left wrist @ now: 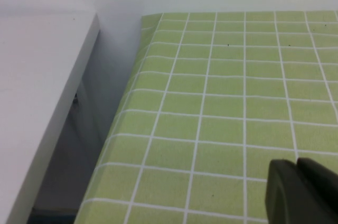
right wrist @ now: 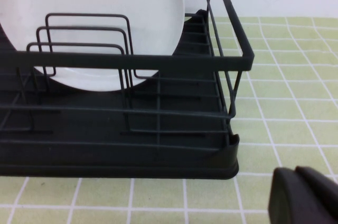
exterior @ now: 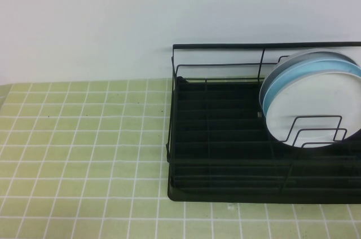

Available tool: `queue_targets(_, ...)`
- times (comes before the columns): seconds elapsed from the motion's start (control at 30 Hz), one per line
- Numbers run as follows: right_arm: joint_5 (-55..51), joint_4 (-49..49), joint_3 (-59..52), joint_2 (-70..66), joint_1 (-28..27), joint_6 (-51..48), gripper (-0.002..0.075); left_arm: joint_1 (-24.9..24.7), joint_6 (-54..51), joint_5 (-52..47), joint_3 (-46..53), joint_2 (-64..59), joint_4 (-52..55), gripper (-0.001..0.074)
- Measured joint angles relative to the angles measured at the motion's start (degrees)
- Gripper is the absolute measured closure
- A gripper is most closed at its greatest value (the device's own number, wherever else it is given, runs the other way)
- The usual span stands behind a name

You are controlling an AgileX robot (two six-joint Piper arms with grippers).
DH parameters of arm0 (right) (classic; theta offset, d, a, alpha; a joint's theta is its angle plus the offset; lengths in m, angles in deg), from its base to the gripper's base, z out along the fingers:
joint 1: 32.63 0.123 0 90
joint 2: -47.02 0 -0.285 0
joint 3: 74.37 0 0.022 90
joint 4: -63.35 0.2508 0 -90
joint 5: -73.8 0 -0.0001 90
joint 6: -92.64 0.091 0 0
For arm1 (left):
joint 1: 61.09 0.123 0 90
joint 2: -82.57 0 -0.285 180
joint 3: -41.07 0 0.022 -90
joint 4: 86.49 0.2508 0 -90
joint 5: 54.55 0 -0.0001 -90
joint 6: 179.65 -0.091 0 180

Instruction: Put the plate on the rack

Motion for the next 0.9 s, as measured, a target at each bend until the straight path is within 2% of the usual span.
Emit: queue_targets(0.9,0.0,0.0,0.0,0.0,0.0,0.0,0.0729,0.0,1.04,0.0,0.0,0.0,-0.1,0.0735)
